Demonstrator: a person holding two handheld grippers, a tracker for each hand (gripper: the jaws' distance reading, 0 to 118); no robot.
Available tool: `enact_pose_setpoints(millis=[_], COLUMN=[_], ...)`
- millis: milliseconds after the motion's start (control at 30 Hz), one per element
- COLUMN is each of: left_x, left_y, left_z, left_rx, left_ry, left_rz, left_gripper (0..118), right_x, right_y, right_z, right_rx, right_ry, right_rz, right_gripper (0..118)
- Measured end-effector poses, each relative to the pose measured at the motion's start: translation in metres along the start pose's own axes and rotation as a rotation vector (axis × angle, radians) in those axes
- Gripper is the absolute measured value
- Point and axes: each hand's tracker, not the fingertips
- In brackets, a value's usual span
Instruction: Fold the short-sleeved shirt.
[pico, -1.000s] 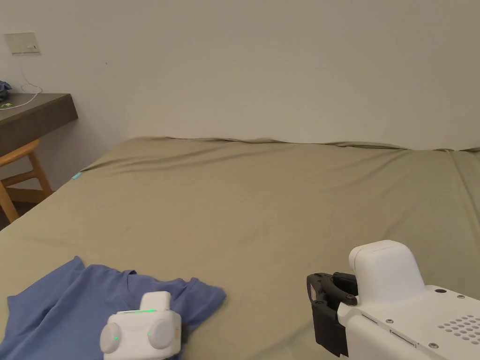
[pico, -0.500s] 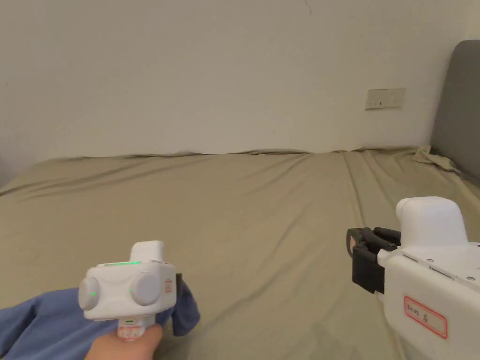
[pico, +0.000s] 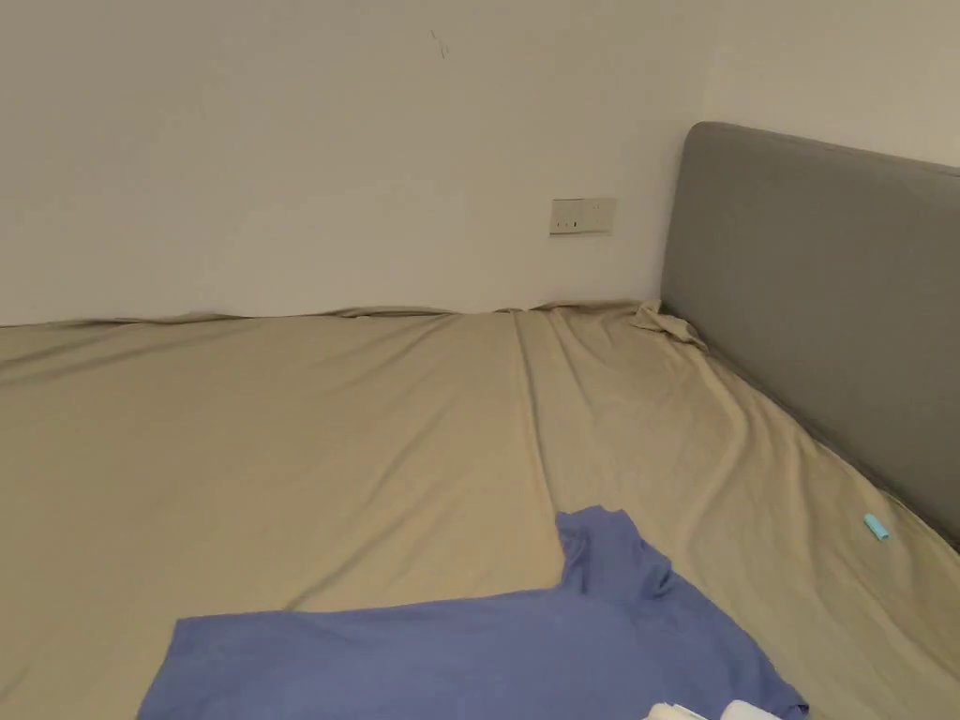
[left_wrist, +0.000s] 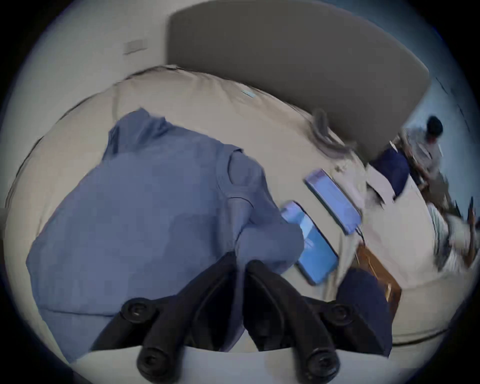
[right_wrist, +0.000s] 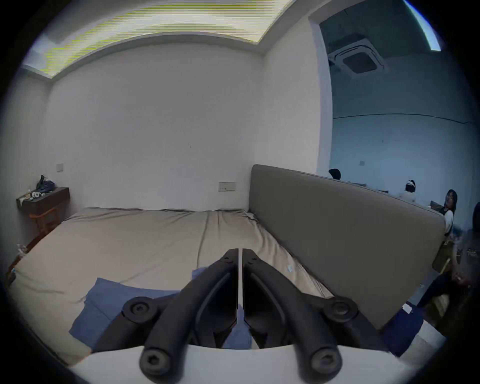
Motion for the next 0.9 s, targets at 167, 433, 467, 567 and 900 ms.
enact_pose_setpoints(millis=[167,433,467,567,900], left_x=[-0.003,-0.078,-0.095,-0.135,-0.214], left_y=[-0.019,-0.027,-0.035,-0.076,-0.184], left_z=[-0.025,0.099,0.134,0.206,0.274], left_rx=[0.028,0.303,0.370,0.425,0.409], left_ry=[0.051,-0.042,0.008,0.264,0.631], left_rz=[0.199,0.332,0.349,0.401,0.620], left_gripper=[97,109,109,109,0], right_x=[-0.007,-0.037,-0.045,-0.068,-0.154], right_y=[-0.011,-0.015,-0.017,-0.032,-0.100], right_z=[0.003,-0.018,-0.024,-0.045,-0.109], right_rx=[-0.008,-0.019,-0.025,-0.075,-0.273], right_ry=[0.046,0.181,0.222,0.309,0.454], right_rz=[-0.017,-0.063,-0.081,-0.099,-0.082], right_gripper=[5,5,5,5,5])
